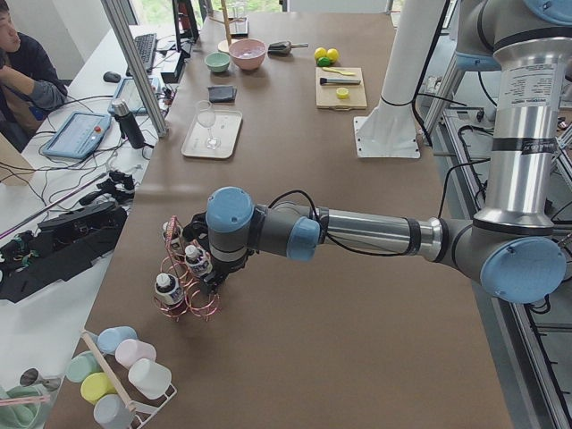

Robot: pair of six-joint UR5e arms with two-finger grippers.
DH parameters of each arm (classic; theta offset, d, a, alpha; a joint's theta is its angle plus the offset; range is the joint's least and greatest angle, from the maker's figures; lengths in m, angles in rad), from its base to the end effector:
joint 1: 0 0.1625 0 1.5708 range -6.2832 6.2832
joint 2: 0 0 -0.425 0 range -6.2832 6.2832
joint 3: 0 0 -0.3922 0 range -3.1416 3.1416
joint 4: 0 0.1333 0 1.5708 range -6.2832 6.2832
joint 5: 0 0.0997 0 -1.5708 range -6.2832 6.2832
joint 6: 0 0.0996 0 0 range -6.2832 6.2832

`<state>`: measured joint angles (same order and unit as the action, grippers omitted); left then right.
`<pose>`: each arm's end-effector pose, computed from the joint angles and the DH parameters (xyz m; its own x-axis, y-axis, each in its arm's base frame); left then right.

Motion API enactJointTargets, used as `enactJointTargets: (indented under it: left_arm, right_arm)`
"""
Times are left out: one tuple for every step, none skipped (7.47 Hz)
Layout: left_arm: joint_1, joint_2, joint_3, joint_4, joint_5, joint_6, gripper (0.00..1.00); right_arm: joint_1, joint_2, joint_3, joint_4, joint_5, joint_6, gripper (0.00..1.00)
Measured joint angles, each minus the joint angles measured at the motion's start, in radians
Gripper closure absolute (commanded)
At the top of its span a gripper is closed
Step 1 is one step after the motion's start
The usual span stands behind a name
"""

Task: Take tea from basket to plate

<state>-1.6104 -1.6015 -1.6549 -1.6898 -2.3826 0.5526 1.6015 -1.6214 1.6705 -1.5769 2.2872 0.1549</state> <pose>-0.0814 -0.5127 0.5860 0.6112 0.6300 -0.4791 -0.3317 0.7535 0.5677 0.0824 -0.4708 0.6385 0.7409 0.1491 0.6548 -0.1467 0.9874 -0.0588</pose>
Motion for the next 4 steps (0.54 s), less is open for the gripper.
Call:
enactJointTargets:
  left_arm:
    - [-0.009, -0.052, 0.002, 0.071, 0.017, 0.121, 0.05]
    - [-0.029, -0.123, 0.007, 0.174, 0.042, 0.256, 0.05]
    - [-0.046, -0.183, 0.019, 0.254, 0.057, 0.374, 0.06]
    - [-0.055, -0.228, 0.041, 0.291, 0.060, 0.472, 0.06]
  right_arm:
    - [0.000, 0.000, 0.000, 0.000, 0.000, 0.000, 0.00]
    - [0.000, 0.000, 0.000, 0.000, 0.000, 0.000, 0.00]
    - [0.000, 0.000, 0.000, 0.000, 0.000, 0.000, 0.00]
    - [-0.001, 0.000, 0.000, 0.000, 0.000, 0.000, 0.00]
